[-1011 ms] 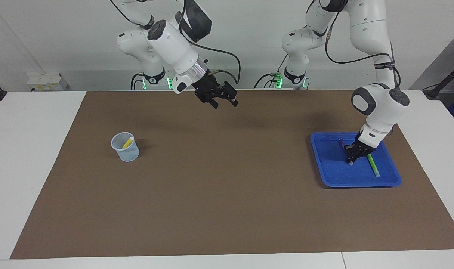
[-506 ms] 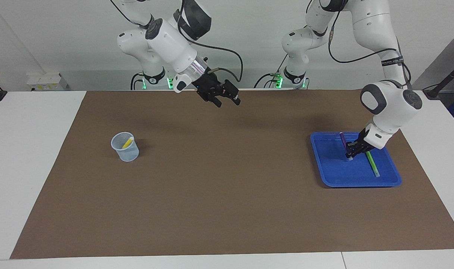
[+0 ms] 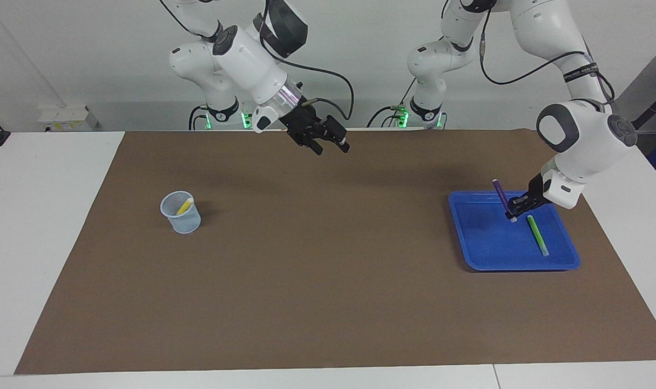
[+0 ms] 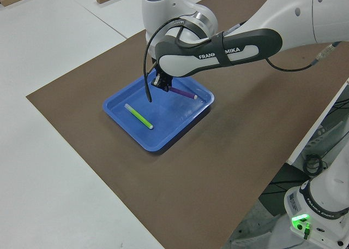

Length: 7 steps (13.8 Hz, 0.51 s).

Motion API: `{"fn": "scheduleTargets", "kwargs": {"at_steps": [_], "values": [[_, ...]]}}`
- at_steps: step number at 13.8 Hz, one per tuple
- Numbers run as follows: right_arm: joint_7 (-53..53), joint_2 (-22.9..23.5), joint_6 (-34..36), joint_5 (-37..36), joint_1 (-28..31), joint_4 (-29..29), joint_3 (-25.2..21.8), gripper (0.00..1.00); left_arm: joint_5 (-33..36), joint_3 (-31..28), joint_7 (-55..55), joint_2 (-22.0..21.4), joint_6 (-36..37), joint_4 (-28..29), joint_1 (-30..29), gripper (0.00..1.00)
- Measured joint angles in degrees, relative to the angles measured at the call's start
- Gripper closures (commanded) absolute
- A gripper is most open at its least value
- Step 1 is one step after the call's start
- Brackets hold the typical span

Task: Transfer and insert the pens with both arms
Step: 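Lift the purple pen with the left gripper toward the right gripper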

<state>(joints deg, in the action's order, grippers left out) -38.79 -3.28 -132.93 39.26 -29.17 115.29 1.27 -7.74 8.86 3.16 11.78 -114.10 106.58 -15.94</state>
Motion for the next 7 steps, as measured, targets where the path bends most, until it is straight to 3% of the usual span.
{"fn": "scheduleTargets", "kwargs": {"at_steps": [2,7], "values": [[0.0,0.0,-0.01,0.0,0.0,0.0,0.0,0.0,-1.14,0.51,6.71,-0.96,3.04,-1.55,1.17,1.0],[-0.01,0.01,-0.02,0.0,0.0,-0.01,0.0,0.0,-11.52,0.77,23.8,-3.94,5.43,-1.97,3.26,1.0]]}}
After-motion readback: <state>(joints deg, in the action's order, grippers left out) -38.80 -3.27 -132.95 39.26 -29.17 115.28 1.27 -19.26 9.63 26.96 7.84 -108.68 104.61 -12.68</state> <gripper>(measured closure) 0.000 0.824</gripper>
